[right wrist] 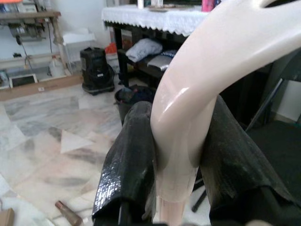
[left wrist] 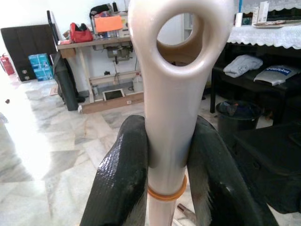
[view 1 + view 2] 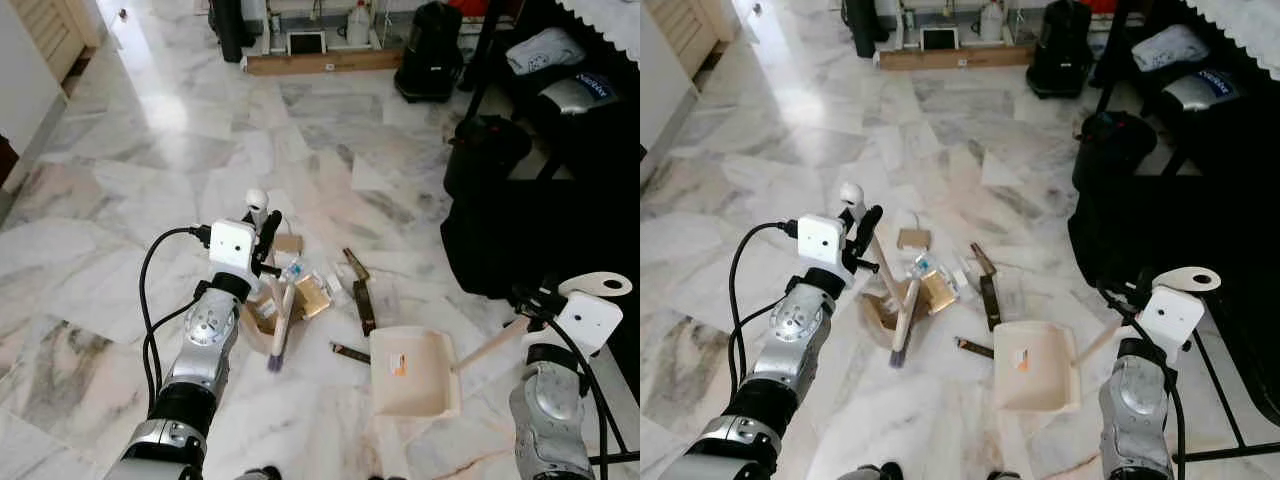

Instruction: Sweep floor

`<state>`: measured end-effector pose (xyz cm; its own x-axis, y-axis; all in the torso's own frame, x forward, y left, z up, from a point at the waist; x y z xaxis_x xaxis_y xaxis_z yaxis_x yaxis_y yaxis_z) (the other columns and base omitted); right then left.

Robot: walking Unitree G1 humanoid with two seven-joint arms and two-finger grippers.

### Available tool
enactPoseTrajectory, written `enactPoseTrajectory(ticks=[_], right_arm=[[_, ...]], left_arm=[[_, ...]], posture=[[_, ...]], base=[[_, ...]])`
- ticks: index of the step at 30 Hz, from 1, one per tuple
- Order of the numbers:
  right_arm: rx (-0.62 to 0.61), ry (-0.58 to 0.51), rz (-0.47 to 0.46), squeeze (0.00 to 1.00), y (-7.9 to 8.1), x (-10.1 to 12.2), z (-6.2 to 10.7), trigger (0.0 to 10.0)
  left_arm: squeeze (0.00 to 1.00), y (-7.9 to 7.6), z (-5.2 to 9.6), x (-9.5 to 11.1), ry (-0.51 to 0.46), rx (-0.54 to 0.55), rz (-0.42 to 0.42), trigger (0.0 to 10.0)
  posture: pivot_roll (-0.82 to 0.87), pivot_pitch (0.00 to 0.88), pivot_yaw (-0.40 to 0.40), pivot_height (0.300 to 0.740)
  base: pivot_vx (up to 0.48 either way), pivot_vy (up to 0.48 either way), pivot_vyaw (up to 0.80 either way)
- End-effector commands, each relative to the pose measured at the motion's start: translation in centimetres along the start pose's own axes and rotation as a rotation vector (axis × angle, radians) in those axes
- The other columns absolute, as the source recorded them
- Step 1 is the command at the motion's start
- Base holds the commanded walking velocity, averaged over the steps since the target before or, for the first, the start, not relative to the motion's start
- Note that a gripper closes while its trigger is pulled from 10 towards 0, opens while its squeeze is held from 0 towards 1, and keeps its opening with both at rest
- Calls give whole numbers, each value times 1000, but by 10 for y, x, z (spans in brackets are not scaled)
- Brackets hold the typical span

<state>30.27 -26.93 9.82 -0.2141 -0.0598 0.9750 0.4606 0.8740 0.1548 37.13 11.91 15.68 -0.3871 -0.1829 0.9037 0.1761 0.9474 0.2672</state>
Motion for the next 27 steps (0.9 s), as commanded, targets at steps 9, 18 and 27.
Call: enactPoseTrajectory(ticks=[9,18,27], right_arm=[[-37,-28,59,0,-14,4,0,10000],[-8,-7,67,0,-5,0,1,10000],[7,6,58,0,-2,-2,2,10000]], left_arm=[[0,-11,-13,9,-10,-48,41,10000],[0,-3,-1,-6,45,-24,2,10000],[0,-3,0,-8,51,-25,-8,10000]], posture=[[-1,75,30,740],[7,91,27,740],[6,94,19,740]], base=[[0,0,0],[0,0,0],[134,-135,0]])
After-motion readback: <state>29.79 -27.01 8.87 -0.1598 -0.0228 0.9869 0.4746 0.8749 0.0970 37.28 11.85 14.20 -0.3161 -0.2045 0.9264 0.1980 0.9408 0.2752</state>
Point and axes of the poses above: a point about 5 cm out from each wrist's last joint towards the gripper, its own z axis pointing back from the gripper into the wrist, its own x axis along the axis of the wrist's last joint, y = z × x, the point moved 3 cm from there along -z, pointing out of the wrist towards the gripper, and after that the axes turned 8 degrees about -z, right-handed, at the moved point
